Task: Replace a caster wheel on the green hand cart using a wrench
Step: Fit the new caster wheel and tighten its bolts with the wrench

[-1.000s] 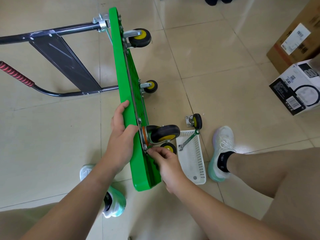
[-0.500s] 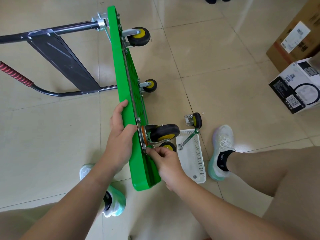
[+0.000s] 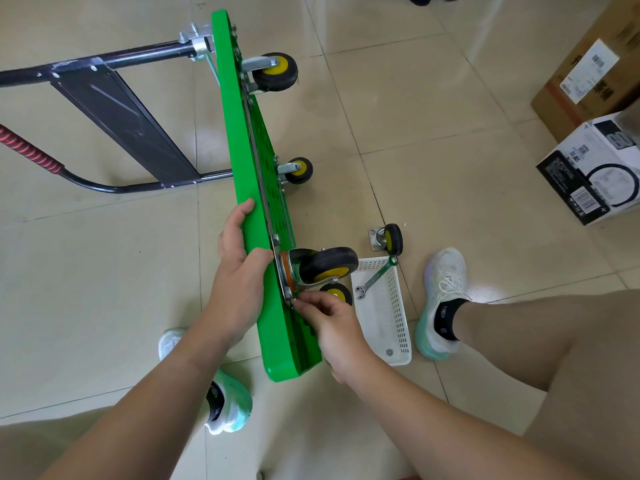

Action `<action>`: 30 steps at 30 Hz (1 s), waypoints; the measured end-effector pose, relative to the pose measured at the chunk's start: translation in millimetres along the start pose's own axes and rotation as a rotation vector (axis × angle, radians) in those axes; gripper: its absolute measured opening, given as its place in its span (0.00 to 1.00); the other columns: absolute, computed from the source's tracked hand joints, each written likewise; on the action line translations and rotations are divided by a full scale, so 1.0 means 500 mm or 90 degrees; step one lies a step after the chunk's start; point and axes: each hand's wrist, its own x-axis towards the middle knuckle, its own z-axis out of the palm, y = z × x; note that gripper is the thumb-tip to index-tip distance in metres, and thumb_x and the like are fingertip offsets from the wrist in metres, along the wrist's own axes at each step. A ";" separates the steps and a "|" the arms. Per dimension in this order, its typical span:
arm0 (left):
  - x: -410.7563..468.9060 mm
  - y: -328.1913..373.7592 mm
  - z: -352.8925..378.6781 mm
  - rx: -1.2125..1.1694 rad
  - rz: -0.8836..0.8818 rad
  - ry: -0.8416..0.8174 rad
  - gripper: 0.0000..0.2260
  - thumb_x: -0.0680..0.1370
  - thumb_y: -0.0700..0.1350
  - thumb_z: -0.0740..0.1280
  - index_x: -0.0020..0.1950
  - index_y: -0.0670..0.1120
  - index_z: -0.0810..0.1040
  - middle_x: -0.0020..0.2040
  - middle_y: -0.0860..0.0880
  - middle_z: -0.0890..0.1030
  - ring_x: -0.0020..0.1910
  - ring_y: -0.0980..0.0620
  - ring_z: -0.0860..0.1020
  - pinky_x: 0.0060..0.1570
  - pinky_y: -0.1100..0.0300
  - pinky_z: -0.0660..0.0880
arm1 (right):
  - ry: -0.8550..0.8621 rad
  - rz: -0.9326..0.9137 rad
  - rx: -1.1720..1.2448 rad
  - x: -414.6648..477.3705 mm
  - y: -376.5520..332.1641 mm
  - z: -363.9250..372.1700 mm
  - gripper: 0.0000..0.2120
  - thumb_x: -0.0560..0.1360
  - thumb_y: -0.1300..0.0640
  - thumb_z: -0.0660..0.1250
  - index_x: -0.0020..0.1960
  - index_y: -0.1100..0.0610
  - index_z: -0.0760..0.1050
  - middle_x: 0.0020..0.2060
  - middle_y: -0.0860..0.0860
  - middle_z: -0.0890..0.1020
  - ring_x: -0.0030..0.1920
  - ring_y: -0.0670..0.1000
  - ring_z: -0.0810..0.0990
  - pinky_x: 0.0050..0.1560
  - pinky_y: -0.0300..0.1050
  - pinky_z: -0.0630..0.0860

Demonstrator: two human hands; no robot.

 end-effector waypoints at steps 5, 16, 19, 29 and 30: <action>-0.003 0.001 0.000 -0.002 0.001 -0.005 0.33 0.66 0.57 0.61 0.70 0.73 0.63 0.74 0.51 0.68 0.69 0.46 0.74 0.69 0.36 0.72 | 0.006 0.014 -0.025 0.000 -0.005 0.004 0.05 0.74 0.48 0.72 0.45 0.47 0.85 0.44 0.48 0.87 0.52 0.54 0.85 0.60 0.59 0.80; -0.003 0.003 -0.001 0.002 0.005 -0.006 0.33 0.65 0.57 0.61 0.71 0.73 0.63 0.74 0.51 0.68 0.69 0.46 0.74 0.69 0.36 0.72 | 0.034 0.066 -0.063 0.004 -0.022 0.013 0.10 0.74 0.45 0.72 0.42 0.51 0.84 0.38 0.46 0.86 0.45 0.50 0.85 0.50 0.50 0.79; -0.005 0.004 -0.001 0.004 0.001 -0.009 0.34 0.65 0.57 0.61 0.71 0.73 0.63 0.75 0.51 0.68 0.70 0.45 0.73 0.70 0.35 0.71 | 0.029 0.058 -0.061 -0.002 -0.023 0.011 0.12 0.71 0.42 0.72 0.43 0.51 0.85 0.39 0.48 0.86 0.47 0.51 0.85 0.52 0.52 0.79; 0.000 -0.002 -0.007 -0.019 0.012 -0.015 0.31 0.67 0.53 0.63 0.68 0.75 0.66 0.76 0.50 0.70 0.72 0.39 0.73 0.71 0.30 0.68 | 0.196 0.157 -0.496 0.073 0.135 -0.214 0.11 0.79 0.55 0.67 0.57 0.56 0.84 0.56 0.51 0.84 0.58 0.53 0.80 0.52 0.38 0.73; 0.002 -0.002 -0.007 -0.022 0.010 -0.015 0.32 0.68 0.51 0.63 0.69 0.75 0.66 0.75 0.50 0.71 0.70 0.39 0.74 0.70 0.30 0.69 | 0.178 0.177 -0.555 0.086 0.157 -0.246 0.12 0.79 0.56 0.66 0.60 0.56 0.82 0.59 0.51 0.82 0.61 0.52 0.79 0.55 0.37 0.71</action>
